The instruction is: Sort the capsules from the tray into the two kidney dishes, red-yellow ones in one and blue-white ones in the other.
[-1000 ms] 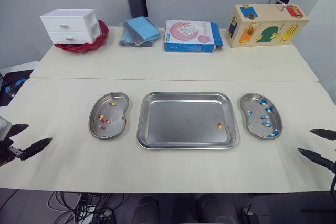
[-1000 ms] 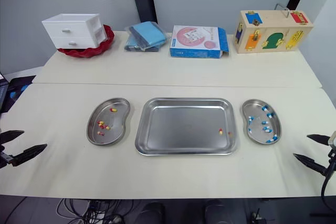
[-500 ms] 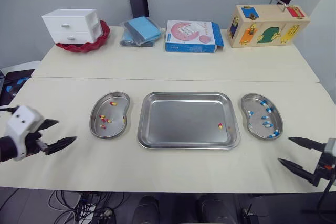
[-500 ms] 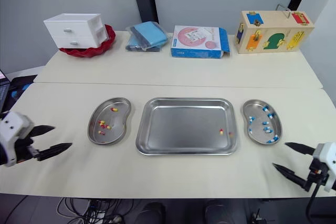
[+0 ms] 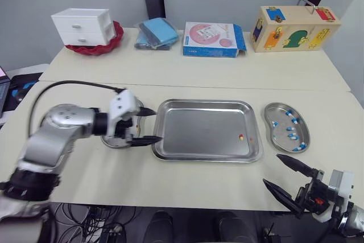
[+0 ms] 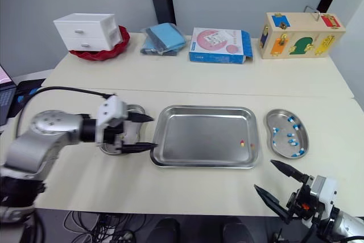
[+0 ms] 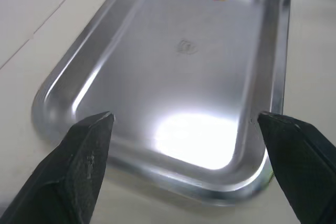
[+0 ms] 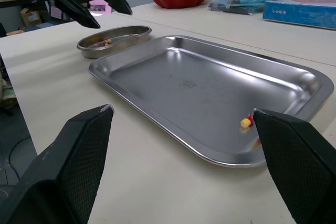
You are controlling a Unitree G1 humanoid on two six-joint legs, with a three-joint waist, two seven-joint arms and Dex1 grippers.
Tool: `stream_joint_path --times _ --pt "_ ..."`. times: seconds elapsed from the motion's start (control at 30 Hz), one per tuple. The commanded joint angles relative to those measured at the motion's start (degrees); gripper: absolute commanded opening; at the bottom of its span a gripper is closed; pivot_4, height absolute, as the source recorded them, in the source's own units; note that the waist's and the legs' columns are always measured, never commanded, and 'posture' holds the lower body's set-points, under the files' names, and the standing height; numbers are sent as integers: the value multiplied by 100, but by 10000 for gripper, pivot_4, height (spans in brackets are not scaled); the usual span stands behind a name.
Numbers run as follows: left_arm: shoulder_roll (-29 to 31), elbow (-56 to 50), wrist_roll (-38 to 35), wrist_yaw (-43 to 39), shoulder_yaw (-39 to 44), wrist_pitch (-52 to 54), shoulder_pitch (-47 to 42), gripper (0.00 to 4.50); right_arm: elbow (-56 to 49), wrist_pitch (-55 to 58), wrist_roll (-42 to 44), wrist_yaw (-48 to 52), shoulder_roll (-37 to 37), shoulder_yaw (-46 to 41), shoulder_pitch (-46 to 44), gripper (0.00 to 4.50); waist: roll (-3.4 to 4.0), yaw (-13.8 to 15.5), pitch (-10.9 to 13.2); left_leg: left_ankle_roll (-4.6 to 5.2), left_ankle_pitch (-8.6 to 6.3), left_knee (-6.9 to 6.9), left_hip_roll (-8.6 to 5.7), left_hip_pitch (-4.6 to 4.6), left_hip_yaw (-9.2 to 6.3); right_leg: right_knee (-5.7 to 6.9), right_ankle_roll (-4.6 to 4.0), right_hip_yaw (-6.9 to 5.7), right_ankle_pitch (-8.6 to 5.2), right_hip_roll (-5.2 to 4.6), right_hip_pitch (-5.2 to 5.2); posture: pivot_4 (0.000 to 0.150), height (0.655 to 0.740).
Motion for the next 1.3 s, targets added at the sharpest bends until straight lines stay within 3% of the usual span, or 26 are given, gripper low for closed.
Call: stream_joint_path --times 0.03,0.27,0.4,0.97,1.3 --pt "-597 427 379 -202 -643 -454 -574 45000 -5 -386 -77 -67 108 54 35 44572 1 19 -2 0 0 3 -2 0 -4 0 0 -3 0 0 2 1500 7400" --pt "-2147 2065 1096 -18 -1391 -999 -1812 45000 66 -685 -253 -373 300 248 169 44572 4 -27 -3 1 0 4 -4 -3 -3 4 0 2 0 2 -2 1500 7400" --pt "-2788 2691 1428 5 -1657 -1361 -2026 45000 -9 -843 -311 -523 375 284 377 44572 7 -31 -5 1 0 4 -6 -5 -4 2 0 1 0 1 -1 1500 7400" --pt "-4278 5151 2253 382 -1771 -2803 -2576 45000 -341 -1107 -555 -1282 579 586 854 44572 8 -18 -5 1 0 11 -10 -7 -6 16 0 3 -1 2 -5 1500 7400" --pt "-4696 6299 2619 493 -1719 -3473 -2955 45000 -463 -1286 -657 -1611 633 715 1048 44572 8 -22 -5 1 0 10 -11 -7 -6 16 1 3 -1 2 -5 1500 7400"
